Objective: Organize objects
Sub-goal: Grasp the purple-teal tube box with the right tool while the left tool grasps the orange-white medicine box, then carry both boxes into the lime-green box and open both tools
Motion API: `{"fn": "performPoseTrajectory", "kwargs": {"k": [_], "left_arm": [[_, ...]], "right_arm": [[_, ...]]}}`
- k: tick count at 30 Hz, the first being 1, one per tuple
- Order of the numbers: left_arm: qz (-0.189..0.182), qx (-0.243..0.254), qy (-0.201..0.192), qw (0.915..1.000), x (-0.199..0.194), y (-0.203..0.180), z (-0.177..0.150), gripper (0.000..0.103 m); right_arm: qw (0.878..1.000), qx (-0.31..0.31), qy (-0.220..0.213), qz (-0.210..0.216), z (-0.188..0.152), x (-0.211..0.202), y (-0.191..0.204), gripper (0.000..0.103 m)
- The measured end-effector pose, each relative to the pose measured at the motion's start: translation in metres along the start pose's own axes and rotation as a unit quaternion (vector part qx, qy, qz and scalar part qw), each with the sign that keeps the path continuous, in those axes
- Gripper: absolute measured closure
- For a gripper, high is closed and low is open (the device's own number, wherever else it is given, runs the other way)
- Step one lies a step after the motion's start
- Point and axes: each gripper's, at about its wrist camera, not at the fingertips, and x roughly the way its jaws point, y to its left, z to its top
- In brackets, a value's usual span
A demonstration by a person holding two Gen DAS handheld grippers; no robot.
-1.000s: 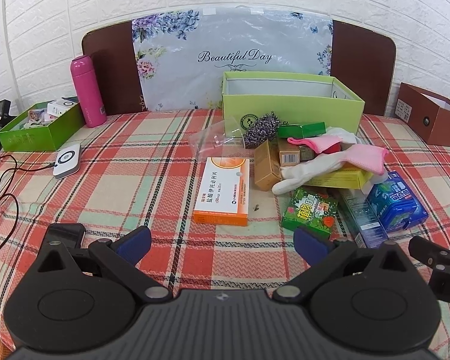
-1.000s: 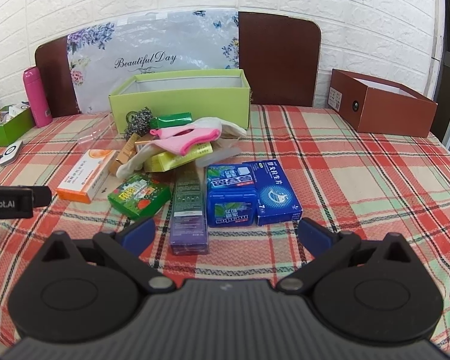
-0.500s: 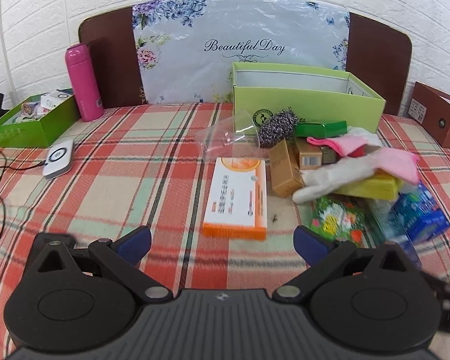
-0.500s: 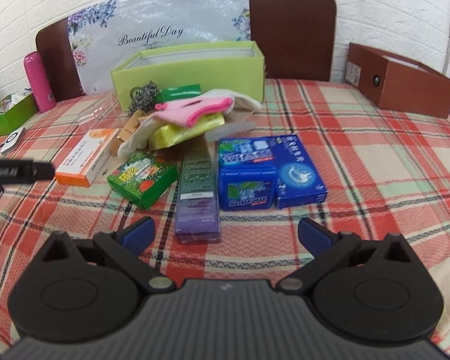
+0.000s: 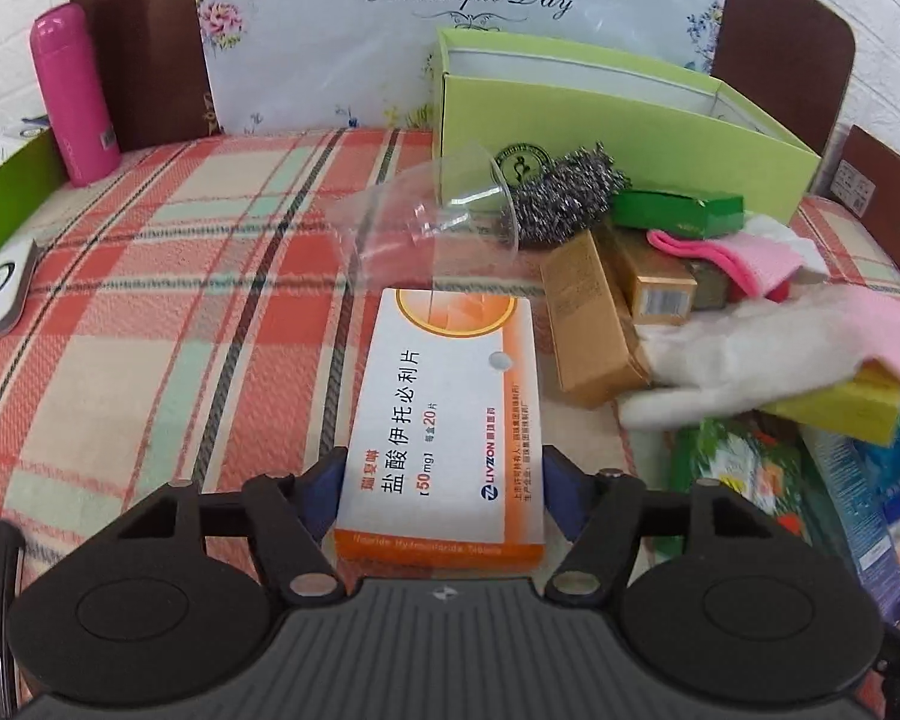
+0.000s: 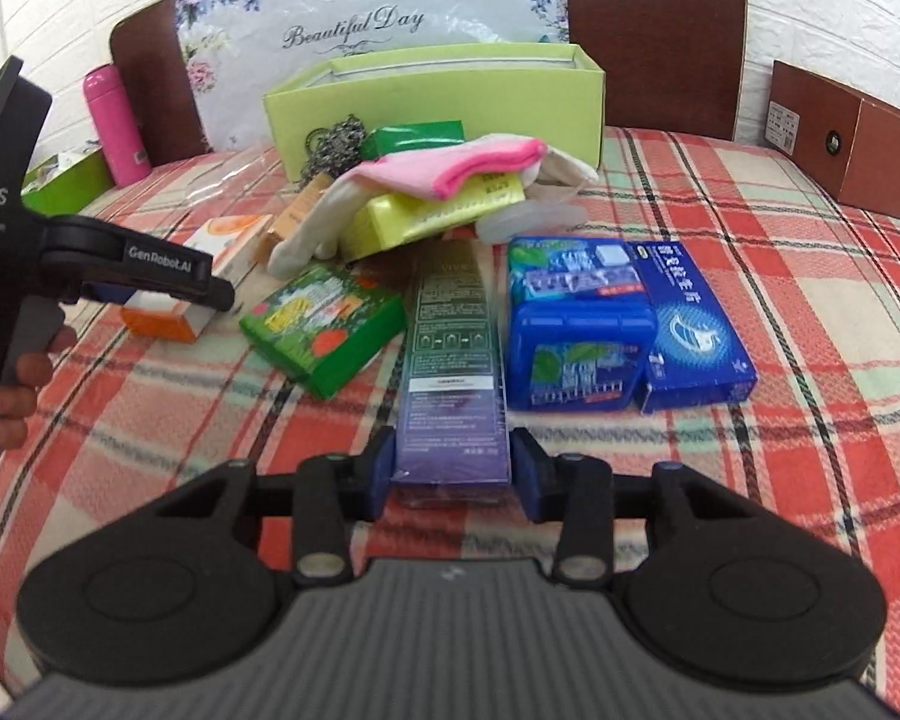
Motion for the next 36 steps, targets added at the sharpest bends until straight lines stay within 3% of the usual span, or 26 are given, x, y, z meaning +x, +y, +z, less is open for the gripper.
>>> {"fn": "performPoseTrajectory", "kwargs": {"k": [6,8,11,15,16,18,22,25,30,36], "left_arm": [[-0.030,0.041,0.018,0.9986,-0.049,-0.003,-0.048,0.033],[-0.005,0.058,0.002,0.9983,-0.059,-0.007,-0.057,0.018],[0.032,0.064,-0.020,0.9972,-0.055,-0.009,-0.050,0.014],[0.025,0.052,-0.009,0.9983,-0.039,-0.007,-0.035,0.014],[0.019,0.056,-0.004,0.9982,-0.036,-0.008,-0.034,0.016],[0.001,0.057,0.005,0.9984,-0.033,-0.008,-0.036,0.035],[-0.034,0.051,0.007,0.9981,-0.047,-0.008,-0.041,0.034],[-0.059,0.087,-0.012,0.9944,-0.074,-0.014,-0.039,0.034],[-0.103,0.087,-0.075,0.9880,-0.118,-0.017,-0.004,0.034],[-0.122,0.058,-0.162,0.9776,-0.138,-0.026,0.076,0.034]], "right_arm": [[0.999,-0.030,0.023,0.019,-0.028,-0.034,0.000,0.063],[0.999,-0.036,0.019,0.024,-0.029,-0.038,0.001,0.051],[0.999,-0.047,-0.003,0.024,-0.021,-0.032,0.004,0.047],[0.998,-0.055,-0.003,0.015,-0.009,-0.010,0.006,0.048],[0.998,-0.055,0.000,0.017,-0.007,-0.005,0.005,0.051],[0.998,-0.051,0.006,0.020,-0.006,0.001,0.004,0.063],[0.998,-0.048,0.023,0.030,-0.008,-0.010,0.002,0.065],[0.995,-0.034,0.042,0.080,-0.006,-0.031,-0.004,0.065],[0.987,-0.035,0.004,0.156,0.022,-0.076,-0.013,0.065],[0.984,-0.052,-0.092,0.146,0.110,-0.081,-0.021,0.065]]}}
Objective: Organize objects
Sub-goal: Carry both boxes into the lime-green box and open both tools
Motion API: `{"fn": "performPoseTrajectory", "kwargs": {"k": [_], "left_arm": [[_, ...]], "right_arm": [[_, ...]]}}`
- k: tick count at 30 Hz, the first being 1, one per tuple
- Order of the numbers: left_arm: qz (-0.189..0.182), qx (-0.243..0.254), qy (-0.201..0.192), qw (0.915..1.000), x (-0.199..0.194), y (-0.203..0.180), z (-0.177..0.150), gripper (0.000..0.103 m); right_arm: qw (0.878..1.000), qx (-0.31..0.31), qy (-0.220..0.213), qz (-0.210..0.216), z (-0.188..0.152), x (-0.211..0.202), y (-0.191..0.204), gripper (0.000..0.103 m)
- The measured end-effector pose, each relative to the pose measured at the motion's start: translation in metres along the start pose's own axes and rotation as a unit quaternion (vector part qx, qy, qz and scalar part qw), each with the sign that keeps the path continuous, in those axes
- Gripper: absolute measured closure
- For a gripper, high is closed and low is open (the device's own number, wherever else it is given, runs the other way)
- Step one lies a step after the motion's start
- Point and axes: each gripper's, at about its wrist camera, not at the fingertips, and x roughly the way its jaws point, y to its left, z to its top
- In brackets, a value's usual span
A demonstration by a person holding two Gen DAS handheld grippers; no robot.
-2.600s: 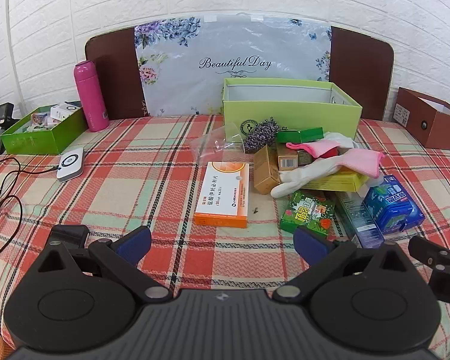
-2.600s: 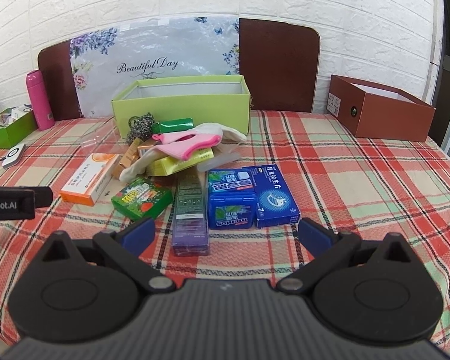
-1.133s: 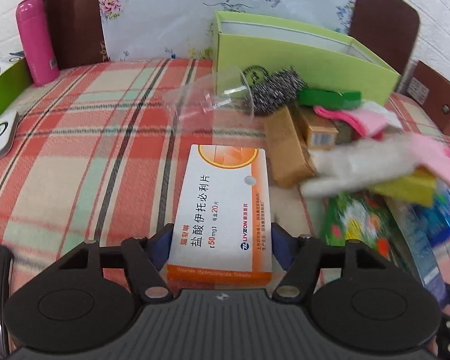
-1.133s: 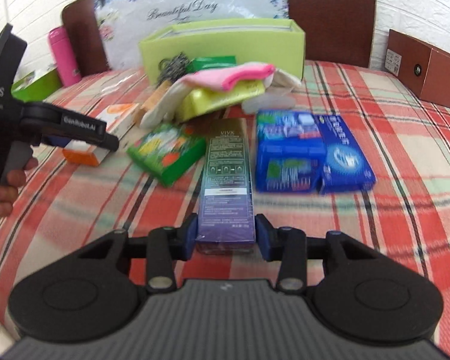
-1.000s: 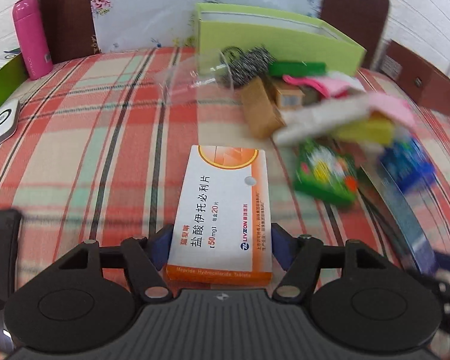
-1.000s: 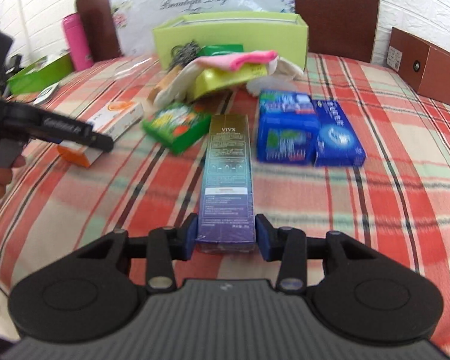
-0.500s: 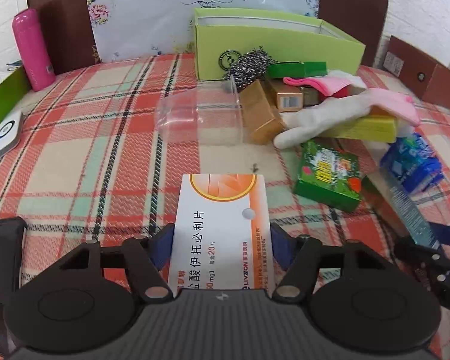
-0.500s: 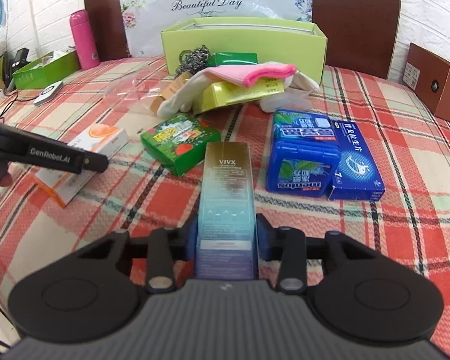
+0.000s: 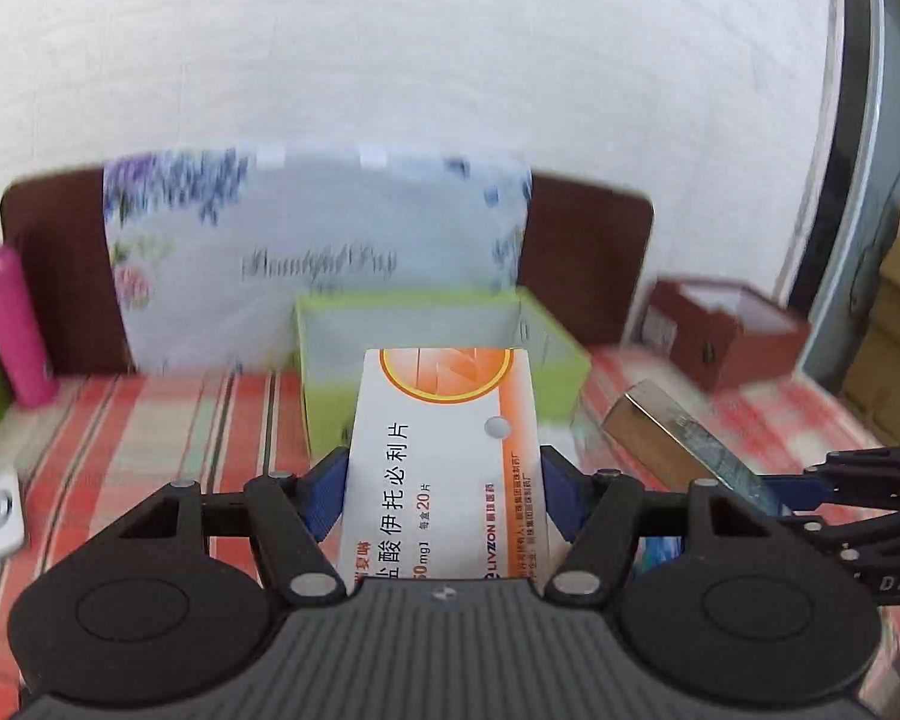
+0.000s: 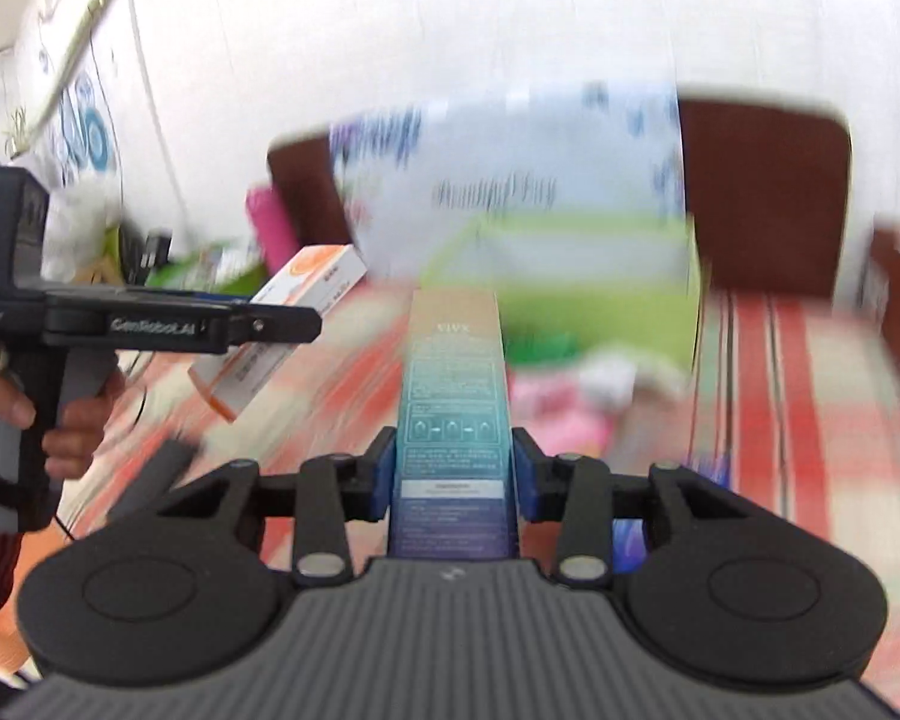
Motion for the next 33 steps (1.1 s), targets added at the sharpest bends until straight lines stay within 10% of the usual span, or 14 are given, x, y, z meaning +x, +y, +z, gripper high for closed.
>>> {"fn": "performPoseTrajectory", "kwargs": {"k": [11,21,23,27,33], "left_arm": [[0.057,-0.087,0.005,0.9946,0.143,0.029,0.083,0.034],[0.066,-0.094,0.044,0.9925,0.228,0.058,0.078,0.034],[0.073,-0.093,0.040,0.9921,0.234,0.062,0.073,0.019],[0.081,-0.105,0.029,0.9908,0.233,0.073,0.066,0.012],[0.085,-0.117,0.035,0.9889,0.228,0.078,0.063,0.012]], "right_arm": [[0.995,-0.010,-0.005,-0.103,0.122,0.163,-0.050,0.065],[0.993,0.011,0.037,-0.109,0.110,0.285,-0.082,0.065],[0.993,0.006,0.042,-0.111,0.101,0.295,-0.083,0.064],[0.992,0.000,0.045,-0.120,0.092,0.302,-0.088,0.025],[0.990,-0.002,0.037,-0.135,0.090,0.286,-0.093,0.010]]}}
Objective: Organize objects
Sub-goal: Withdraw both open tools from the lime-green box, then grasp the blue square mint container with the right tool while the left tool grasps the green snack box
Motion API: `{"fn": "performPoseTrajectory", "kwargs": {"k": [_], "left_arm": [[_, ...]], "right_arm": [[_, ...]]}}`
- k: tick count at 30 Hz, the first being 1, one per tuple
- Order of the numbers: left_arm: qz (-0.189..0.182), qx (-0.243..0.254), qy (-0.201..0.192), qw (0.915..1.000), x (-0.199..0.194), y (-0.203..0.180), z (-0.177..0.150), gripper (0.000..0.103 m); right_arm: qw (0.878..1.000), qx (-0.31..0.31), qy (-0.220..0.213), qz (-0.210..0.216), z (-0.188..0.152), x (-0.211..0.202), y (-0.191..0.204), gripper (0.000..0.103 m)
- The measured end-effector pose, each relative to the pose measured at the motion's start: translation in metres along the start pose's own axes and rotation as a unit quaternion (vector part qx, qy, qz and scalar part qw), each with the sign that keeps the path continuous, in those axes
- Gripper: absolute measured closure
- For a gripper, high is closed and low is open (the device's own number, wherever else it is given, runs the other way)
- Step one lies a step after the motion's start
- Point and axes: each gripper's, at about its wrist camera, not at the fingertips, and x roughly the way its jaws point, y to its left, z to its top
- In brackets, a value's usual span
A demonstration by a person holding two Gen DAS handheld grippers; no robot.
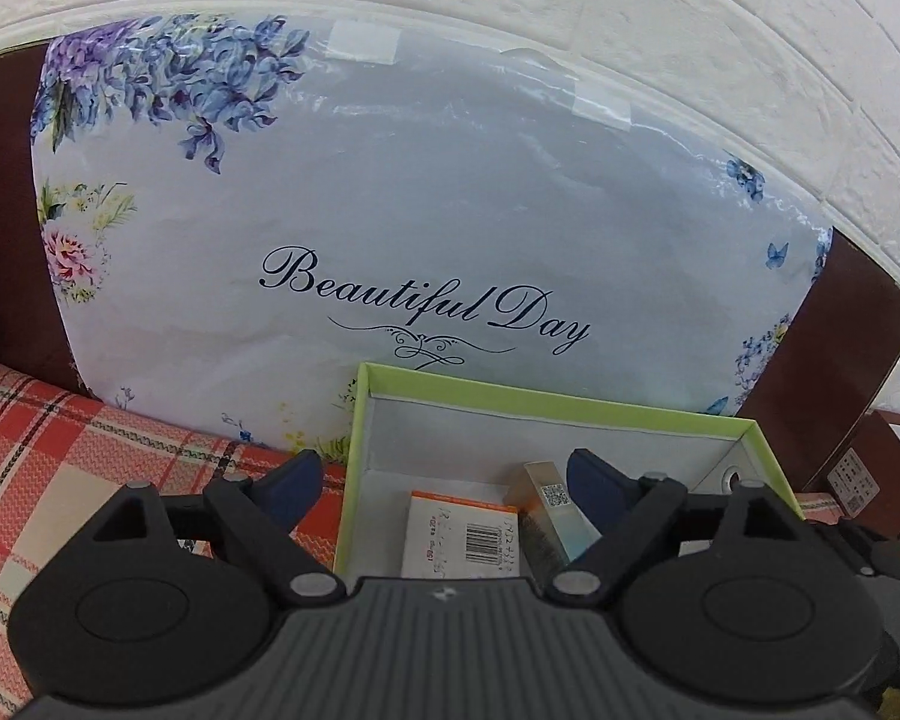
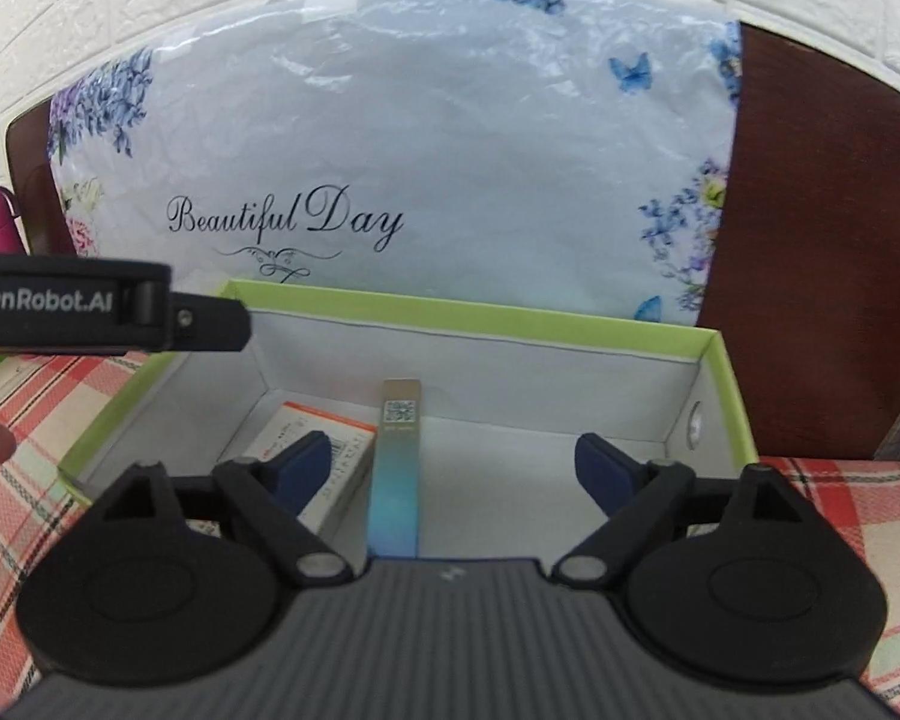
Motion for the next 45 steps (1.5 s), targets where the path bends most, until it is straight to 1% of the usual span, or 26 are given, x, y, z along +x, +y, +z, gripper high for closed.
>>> {"fn": "performPoseTrajectory", "kwargs": {"k": [1,5,10,13,17,18,21,23,27,31,33,38,40,42,45], "left_arm": [[0.001,0.001,-0.002,1.0000,-0.005,0.000,0.000,0.012],[0.001,0.005,-0.013,0.9999,-0.033,-0.007,-0.001,0.012],[-0.007,-0.007,-0.032,0.9994,-0.091,-0.011,-0.008,0.012],[0.003,0.010,-0.038,0.9992,-0.128,-0.019,-0.020,0.012],[-0.002,0.045,-0.052,0.9976,-0.174,-0.029,-0.049,0.012],[-0.008,0.048,-0.053,0.9974,-0.183,-0.030,-0.057,0.012],[-0.022,0.049,-0.062,0.9967,-0.209,-0.029,-0.084,0.011],[-0.021,0.047,-0.061,0.9968,-0.220,-0.028,-0.103,0.011],[-0.018,0.049,-0.039,0.9978,-0.228,-0.025,-0.138,0.011],[-0.010,0.058,-0.014,0.9982,-0.227,-0.026,-0.170,0.011],[-0.015,0.061,0.001,0.9980,-0.223,-0.026,-0.185,0.011],[-0.032,0.066,0.051,0.9960,-0.206,-0.031,-0.219,0.011],[-0.035,0.071,0.067,0.9946,-0.200,-0.032,-0.228,0.011],[-0.035,0.071,0.079,0.9938,-0.197,-0.033,-0.235,0.011],[-0.029,0.071,0.078,0.9940,-0.197,-0.031,-0.236,0.011]], "right_arm": [[1.000,0.003,-0.002,0.000,-0.001,-0.005,-0.002,0.007],[1.000,0.012,-0.020,-0.003,0.002,-0.040,-0.007,0.000],[0.999,0.009,-0.052,-0.007,0.005,-0.101,-0.003,0.000],[0.997,0.015,-0.077,0.002,-0.003,-0.148,-0.003,0.000],[0.994,0.015,-0.110,0.006,-0.023,-0.203,0.001,0.000],[0.994,0.005,-0.111,0.006,-0.029,-0.216,0.002,0.000],[0.991,-0.004,-0.134,-0.004,-0.051,-0.249,0.007,0.000],[0.989,-0.008,-0.148,-0.013,-0.069,-0.267,0.011,0.000],[0.983,-0.012,-0.181,-0.021,-0.107,-0.291,0.014,0.000],[0.985,-0.005,-0.168,-0.037,-0.142,-0.298,0.015,0.000],[0.987,-0.004,-0.155,-0.050,-0.159,-0.297,0.016,0.000],[0.991,-0.008,-0.108,-0.082,-0.200,-0.286,0.015,0.000],[0.992,-0.013,-0.090,-0.090,-0.214,-0.281,0.014,0.000],[0.993,-0.013,-0.074,-0.089,-0.222,-0.274,0.014,0.000],[0.994,-0.015,-0.066,-0.085,-0.223,-0.265,0.012,0.003]]}}
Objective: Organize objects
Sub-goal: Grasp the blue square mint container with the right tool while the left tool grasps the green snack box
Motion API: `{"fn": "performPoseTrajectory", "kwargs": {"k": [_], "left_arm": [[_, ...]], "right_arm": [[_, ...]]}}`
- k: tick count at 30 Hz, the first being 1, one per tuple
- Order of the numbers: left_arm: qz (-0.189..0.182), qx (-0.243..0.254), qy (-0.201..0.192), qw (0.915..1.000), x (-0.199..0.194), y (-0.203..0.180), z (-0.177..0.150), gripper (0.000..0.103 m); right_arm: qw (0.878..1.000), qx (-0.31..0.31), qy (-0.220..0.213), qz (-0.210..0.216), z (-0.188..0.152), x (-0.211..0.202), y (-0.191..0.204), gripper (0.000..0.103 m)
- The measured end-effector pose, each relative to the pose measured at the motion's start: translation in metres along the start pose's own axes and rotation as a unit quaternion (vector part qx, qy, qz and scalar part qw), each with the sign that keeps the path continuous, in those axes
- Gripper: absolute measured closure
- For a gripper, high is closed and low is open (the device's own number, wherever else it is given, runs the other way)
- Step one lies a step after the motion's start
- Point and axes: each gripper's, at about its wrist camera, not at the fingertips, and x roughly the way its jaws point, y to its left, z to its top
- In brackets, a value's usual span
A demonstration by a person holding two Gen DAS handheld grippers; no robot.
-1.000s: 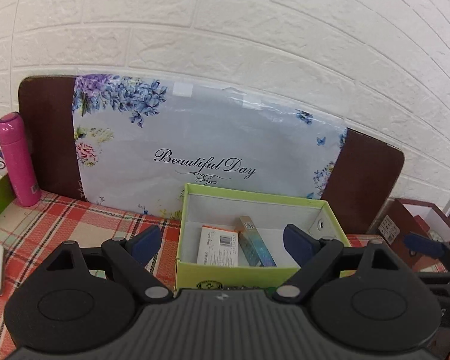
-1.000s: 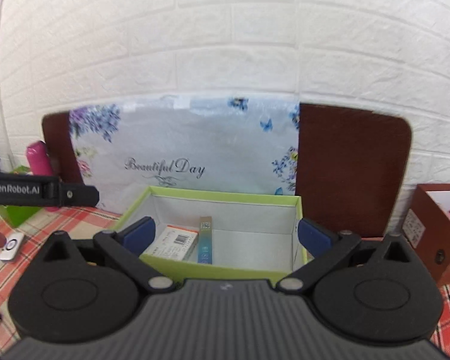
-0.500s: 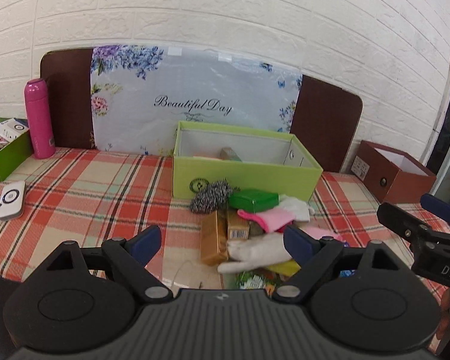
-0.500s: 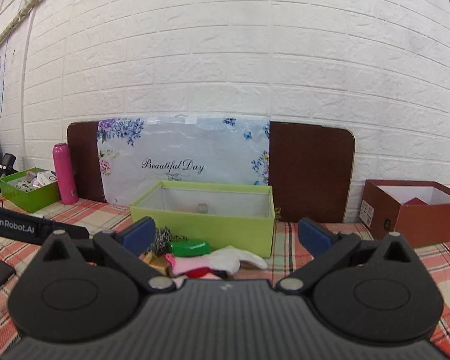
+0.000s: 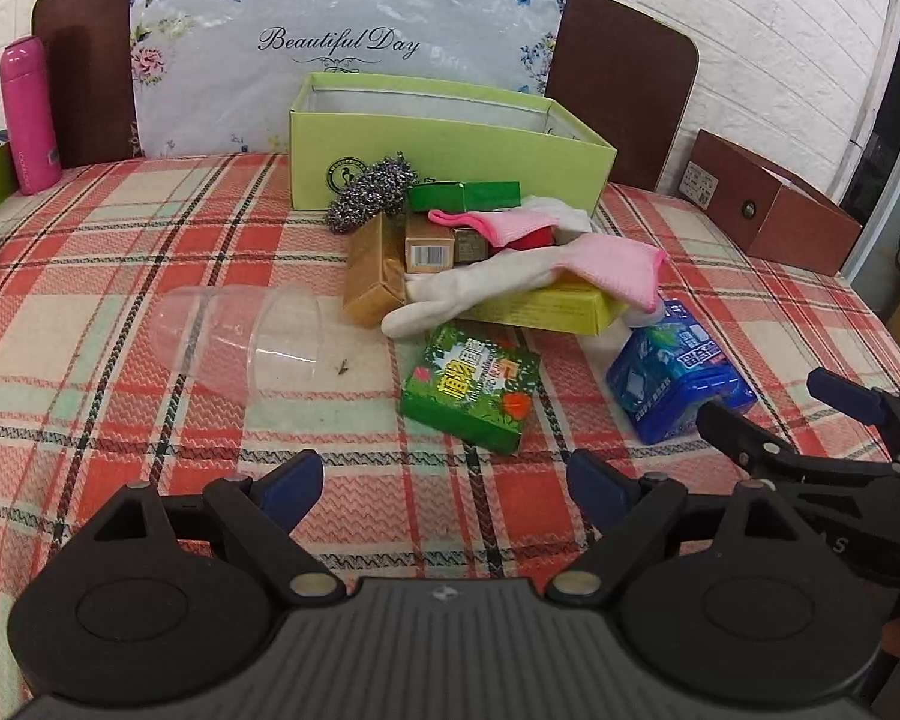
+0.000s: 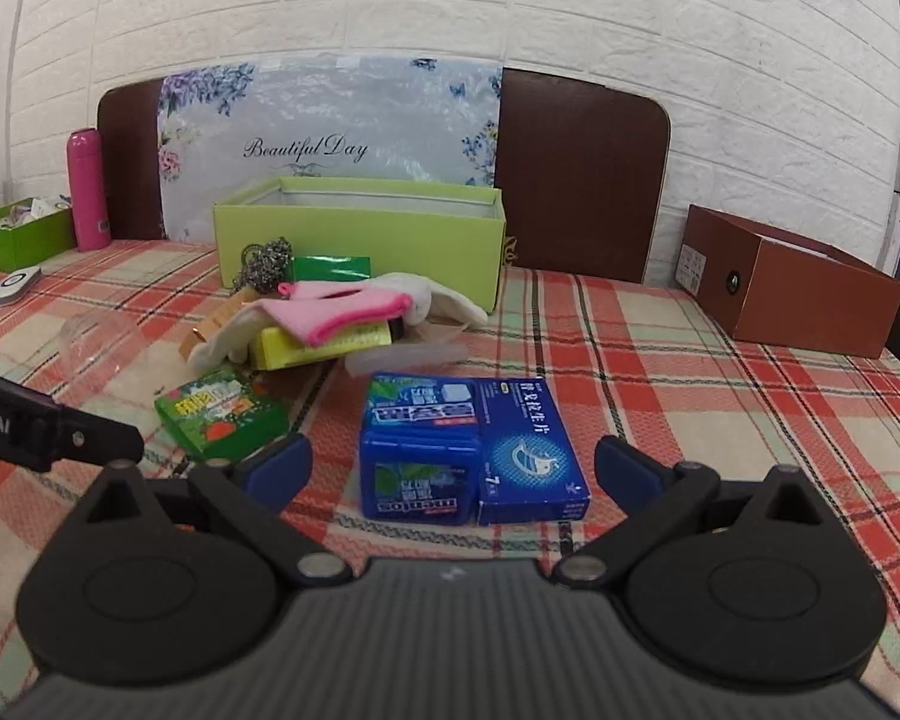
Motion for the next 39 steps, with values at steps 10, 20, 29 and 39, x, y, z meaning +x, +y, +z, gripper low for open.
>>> {"fn": "performPoseTrajectory", "kwargs": {"k": [10,20,29,39], "left_arm": [[-0.013,0.022,-0.008,0.9997,0.022,-0.009,0.012,0.011],[0.015,0.096,0.028,0.9948,0.091,-0.030,0.027,0.018],[-0.001,0.084,0.051,0.9951,0.036,-0.016,-0.005,0.034],[0.012,0.059,0.056,0.9966,0.023,-0.013,-0.016,0.024]], "right_arm": [[0.999,0.009,0.030,0.027,0.005,0.042,-0.001,0.048],[0.997,0.021,0.052,0.049,-0.004,0.000,-0.009,0.048],[0.993,0.014,0.078,0.084,-0.010,-0.022,-0.002,0.048],[0.994,-0.006,0.091,0.068,-0.018,-0.015,0.011,0.039]]}}
